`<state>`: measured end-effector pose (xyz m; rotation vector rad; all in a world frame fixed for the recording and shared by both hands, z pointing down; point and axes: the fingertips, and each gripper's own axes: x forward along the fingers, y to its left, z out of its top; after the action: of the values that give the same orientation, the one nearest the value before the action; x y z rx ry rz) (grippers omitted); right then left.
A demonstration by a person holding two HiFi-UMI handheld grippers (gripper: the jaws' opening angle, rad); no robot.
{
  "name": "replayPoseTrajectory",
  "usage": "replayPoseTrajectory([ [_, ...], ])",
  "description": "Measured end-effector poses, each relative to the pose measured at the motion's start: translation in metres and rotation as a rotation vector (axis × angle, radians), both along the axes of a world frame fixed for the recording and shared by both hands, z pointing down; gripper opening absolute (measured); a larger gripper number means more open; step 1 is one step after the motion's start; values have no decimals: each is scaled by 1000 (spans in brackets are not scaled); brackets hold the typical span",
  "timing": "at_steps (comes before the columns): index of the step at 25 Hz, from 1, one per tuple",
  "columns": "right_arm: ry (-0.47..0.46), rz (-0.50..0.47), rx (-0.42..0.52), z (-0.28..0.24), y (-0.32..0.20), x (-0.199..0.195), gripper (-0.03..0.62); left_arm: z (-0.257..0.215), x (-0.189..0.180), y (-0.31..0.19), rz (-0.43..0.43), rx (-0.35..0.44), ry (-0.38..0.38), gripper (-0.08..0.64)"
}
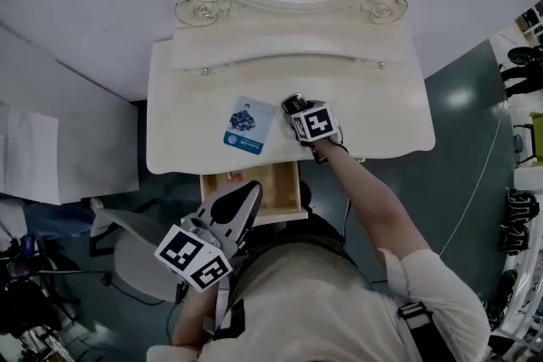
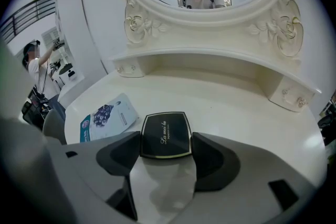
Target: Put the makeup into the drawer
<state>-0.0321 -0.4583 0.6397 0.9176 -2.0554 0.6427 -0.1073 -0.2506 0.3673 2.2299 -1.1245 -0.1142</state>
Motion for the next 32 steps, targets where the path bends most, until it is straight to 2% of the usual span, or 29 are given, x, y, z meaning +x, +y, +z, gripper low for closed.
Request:
replayPoseTrajectory([
  [9,-47,27,18,-18,0,3,319,-2,-3,2,-1,8,3,58],
  [18,-77,13,53,-44,6,5,319,-9,-5,6,6,32,11,58],
  [32,-142,-38,153,-100,50,-8,319,-16,-21,33,10,79,40,58],
])
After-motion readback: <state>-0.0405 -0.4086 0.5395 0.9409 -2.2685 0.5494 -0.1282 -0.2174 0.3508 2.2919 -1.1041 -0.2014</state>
